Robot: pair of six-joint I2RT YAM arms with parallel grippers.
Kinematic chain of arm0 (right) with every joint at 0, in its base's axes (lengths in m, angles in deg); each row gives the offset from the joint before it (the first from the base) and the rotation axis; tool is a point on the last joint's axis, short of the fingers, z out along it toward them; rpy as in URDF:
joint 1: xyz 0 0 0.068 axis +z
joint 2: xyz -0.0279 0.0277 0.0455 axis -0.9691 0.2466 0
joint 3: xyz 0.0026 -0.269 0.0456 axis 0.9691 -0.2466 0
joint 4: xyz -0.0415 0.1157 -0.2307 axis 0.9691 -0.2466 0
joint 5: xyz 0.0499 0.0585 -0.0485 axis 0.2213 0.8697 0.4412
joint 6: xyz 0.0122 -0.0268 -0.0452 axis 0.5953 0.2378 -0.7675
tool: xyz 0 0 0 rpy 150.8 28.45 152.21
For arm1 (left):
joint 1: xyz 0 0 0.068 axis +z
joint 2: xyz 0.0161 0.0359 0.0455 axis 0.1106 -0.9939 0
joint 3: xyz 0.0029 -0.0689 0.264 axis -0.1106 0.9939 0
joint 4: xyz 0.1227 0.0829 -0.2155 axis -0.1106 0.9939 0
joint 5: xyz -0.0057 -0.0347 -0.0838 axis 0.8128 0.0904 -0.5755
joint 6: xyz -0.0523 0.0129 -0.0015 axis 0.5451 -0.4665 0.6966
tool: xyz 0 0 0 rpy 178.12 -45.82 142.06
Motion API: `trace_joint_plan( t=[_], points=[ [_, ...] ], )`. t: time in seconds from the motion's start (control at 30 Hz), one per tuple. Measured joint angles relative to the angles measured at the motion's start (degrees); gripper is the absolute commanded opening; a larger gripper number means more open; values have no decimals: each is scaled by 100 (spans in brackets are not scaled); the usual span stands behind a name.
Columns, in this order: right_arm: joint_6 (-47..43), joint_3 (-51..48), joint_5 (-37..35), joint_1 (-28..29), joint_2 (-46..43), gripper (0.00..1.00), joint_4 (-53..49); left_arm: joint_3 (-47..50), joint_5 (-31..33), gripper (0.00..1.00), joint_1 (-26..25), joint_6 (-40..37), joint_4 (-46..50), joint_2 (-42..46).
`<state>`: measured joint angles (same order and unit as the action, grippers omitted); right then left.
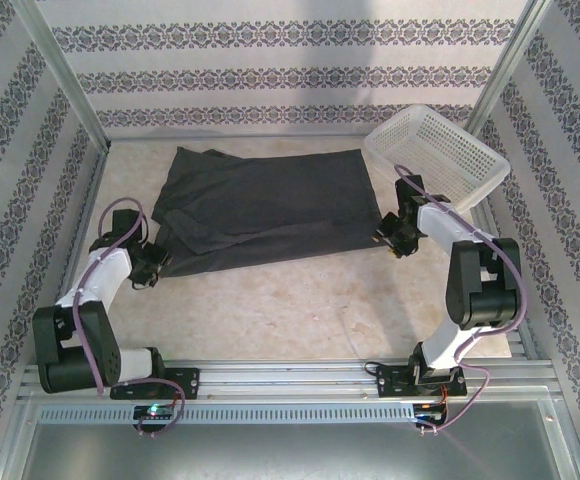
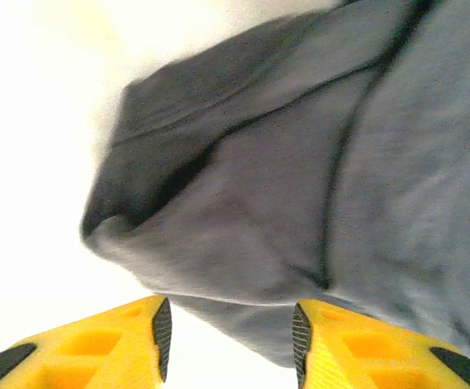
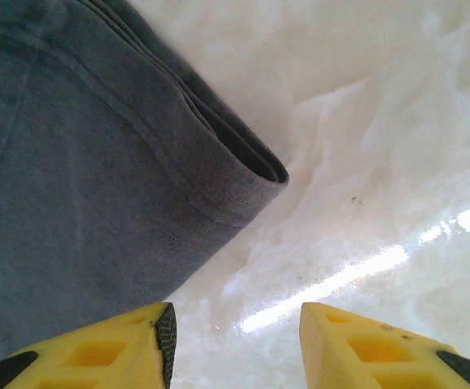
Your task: Fold and stack the t-shirts
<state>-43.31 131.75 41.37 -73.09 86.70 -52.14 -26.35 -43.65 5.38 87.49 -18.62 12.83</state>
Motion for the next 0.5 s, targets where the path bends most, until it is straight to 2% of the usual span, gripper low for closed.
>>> trace_joint_plan(
  t=[0.13,0.33,0.5],
  points=[
    [2,0,76,-31,269,43,229,66,-2,33,184,83,-15,-269],
    [2,79,85,-28,507,43,240,52,4,40,192,96,-201,-533],
    [2,249,81,-66,682,42,225,-144,-37,39,192,28,-273,-1056]
  ],
)
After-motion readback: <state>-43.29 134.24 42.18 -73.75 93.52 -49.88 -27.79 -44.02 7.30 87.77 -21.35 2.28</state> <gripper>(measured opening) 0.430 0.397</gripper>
